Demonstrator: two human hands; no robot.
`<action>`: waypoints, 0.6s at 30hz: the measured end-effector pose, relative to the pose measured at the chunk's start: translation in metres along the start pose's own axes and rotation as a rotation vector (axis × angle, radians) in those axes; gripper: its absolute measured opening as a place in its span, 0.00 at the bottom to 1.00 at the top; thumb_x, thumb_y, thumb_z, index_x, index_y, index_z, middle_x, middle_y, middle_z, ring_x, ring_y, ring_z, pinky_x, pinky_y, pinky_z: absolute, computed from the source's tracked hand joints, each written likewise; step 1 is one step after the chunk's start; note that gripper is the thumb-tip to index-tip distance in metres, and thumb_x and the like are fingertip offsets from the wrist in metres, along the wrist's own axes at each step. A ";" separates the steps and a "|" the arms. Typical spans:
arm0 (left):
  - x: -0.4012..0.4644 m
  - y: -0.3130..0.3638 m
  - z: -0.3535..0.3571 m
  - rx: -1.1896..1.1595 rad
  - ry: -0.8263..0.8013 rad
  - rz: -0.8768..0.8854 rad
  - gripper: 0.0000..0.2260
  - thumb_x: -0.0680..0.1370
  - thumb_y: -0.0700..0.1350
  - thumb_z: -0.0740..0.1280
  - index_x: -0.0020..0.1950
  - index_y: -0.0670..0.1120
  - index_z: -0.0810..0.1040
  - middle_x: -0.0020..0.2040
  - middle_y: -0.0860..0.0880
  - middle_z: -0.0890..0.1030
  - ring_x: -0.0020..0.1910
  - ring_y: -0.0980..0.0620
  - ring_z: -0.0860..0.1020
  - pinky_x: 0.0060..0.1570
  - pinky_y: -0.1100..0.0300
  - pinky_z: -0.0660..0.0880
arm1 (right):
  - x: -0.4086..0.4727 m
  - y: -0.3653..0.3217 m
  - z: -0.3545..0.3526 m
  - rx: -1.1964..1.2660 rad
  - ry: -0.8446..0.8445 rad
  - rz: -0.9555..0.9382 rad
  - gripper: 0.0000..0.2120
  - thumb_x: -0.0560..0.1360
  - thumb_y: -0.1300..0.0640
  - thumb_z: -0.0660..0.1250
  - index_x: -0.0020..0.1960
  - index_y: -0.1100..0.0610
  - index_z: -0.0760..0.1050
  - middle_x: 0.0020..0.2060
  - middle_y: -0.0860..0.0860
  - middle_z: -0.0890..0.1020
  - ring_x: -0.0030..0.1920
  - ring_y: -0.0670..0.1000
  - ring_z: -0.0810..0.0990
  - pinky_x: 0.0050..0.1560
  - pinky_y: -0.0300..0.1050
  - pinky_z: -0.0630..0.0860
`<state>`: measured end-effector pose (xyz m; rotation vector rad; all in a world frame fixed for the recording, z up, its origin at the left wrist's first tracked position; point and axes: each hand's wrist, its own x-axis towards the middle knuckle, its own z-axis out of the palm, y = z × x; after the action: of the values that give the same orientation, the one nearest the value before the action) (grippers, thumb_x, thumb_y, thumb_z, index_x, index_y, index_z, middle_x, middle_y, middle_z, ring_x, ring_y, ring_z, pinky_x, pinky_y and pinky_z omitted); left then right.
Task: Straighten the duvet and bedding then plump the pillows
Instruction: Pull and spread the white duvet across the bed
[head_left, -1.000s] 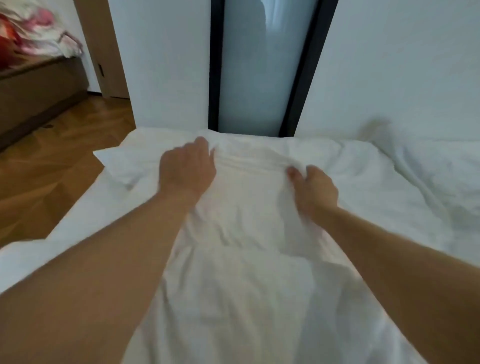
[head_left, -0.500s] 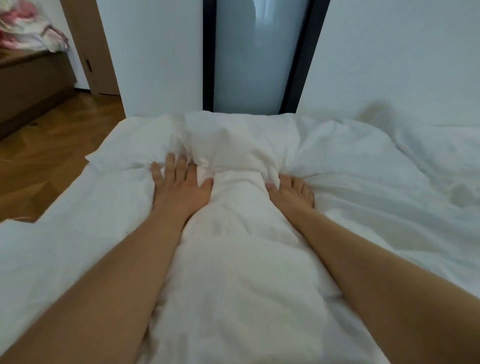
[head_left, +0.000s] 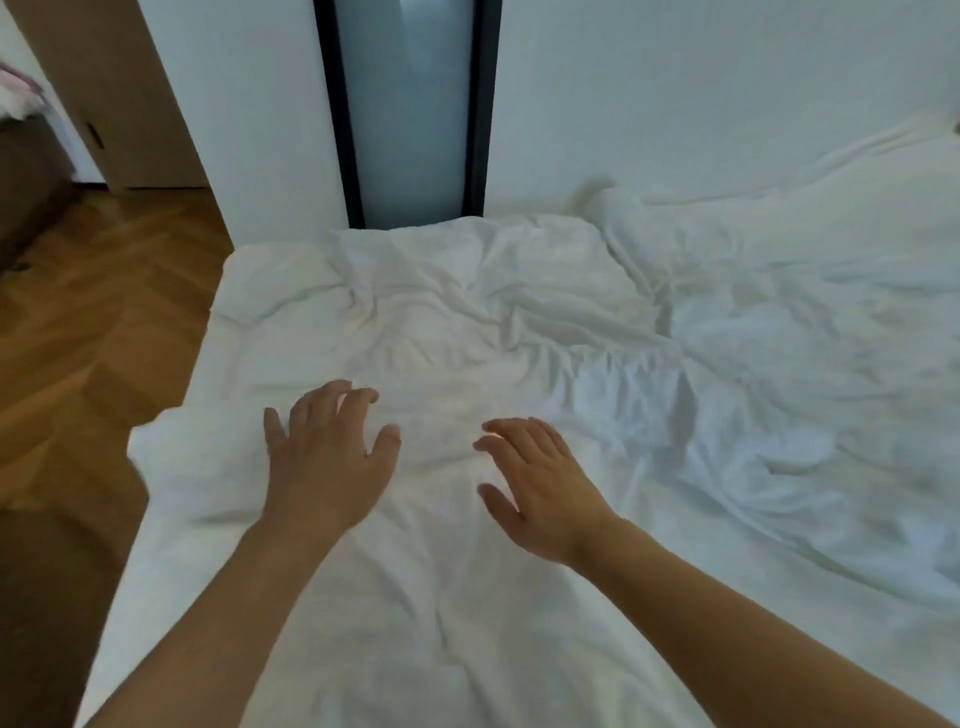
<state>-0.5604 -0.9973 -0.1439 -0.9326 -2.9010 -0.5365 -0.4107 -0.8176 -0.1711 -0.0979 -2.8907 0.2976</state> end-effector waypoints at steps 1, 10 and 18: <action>-0.026 -0.003 0.005 0.040 -0.140 -0.045 0.25 0.80 0.61 0.54 0.75 0.56 0.60 0.78 0.50 0.55 0.77 0.47 0.52 0.72 0.35 0.45 | -0.015 -0.017 -0.005 0.015 -0.067 -0.045 0.17 0.77 0.48 0.61 0.62 0.54 0.74 0.62 0.51 0.75 0.64 0.54 0.73 0.68 0.51 0.67; -0.132 -0.052 0.046 0.323 -0.258 -0.007 0.33 0.75 0.70 0.39 0.78 0.61 0.47 0.80 0.52 0.48 0.78 0.47 0.43 0.67 0.32 0.31 | -0.121 -0.161 0.006 0.042 -0.649 -0.141 0.28 0.70 0.27 0.62 0.44 0.53 0.68 0.37 0.48 0.76 0.35 0.50 0.71 0.37 0.45 0.65; -0.155 -0.078 0.021 -0.507 -0.286 -0.821 0.47 0.72 0.61 0.71 0.78 0.48 0.44 0.76 0.39 0.57 0.70 0.36 0.64 0.67 0.41 0.65 | -0.160 -0.198 0.037 -0.196 -0.575 -0.117 0.15 0.74 0.48 0.66 0.58 0.53 0.74 0.53 0.54 0.80 0.53 0.58 0.80 0.48 0.47 0.71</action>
<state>-0.4772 -1.1353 -0.2104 0.2821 -3.3908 -1.3079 -0.2721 -1.0327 -0.2006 0.1505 -3.4713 0.0155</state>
